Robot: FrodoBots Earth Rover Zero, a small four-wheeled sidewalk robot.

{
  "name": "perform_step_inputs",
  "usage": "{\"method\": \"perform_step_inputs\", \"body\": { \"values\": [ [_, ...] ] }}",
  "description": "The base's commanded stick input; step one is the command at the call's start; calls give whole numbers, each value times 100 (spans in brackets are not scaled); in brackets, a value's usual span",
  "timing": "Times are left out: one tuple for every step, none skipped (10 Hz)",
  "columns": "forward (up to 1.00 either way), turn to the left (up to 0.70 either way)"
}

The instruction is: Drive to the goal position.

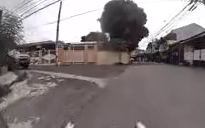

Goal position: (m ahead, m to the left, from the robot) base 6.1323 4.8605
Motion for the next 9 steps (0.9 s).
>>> {"method": "perform_step_inputs", "body": {
  "values": [
    [70,14],
    [70,14],
    [70,14],
    [70,14],
    [70,14],
    [70,14],
    [70,14],
    [70,14],
    [70,14]
  ]
}}
